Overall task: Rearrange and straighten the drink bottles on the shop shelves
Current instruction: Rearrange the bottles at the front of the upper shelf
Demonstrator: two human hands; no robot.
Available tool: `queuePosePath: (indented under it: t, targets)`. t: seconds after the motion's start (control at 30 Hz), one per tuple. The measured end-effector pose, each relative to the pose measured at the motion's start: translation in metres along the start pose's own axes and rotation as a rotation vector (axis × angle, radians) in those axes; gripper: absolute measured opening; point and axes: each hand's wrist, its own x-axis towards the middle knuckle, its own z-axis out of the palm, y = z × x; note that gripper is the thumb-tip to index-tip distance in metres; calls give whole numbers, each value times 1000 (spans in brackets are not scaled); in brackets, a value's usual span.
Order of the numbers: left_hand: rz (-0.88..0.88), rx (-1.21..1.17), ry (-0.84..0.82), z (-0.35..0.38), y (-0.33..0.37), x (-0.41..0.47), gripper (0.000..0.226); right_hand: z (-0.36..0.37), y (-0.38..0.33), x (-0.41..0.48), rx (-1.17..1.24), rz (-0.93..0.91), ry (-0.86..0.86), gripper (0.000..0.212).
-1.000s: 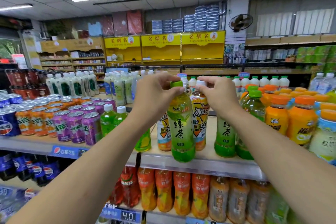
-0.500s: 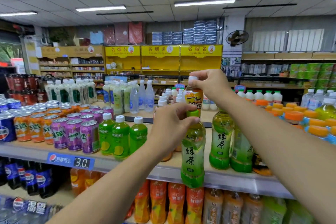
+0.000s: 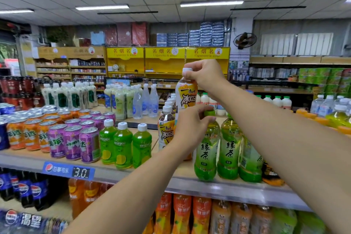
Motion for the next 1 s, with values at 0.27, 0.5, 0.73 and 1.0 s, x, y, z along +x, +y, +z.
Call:
queuePosePath:
  t: [0.27,0.5,0.73,1.0]
  targets:
    - [1,26,24,14,-9,9,23,8,28,2,-79,86,-119,22]
    - [-39,45,65,25,-17,8,23,4,42,-4,-121,143,-203,25]
    - [109,221,189,36,-20,0,19,2,45,-4,-185,170,-268,26]
    - [35,146,248,43,-23,-3,22,1,39,-1,-263,220,-412,22]
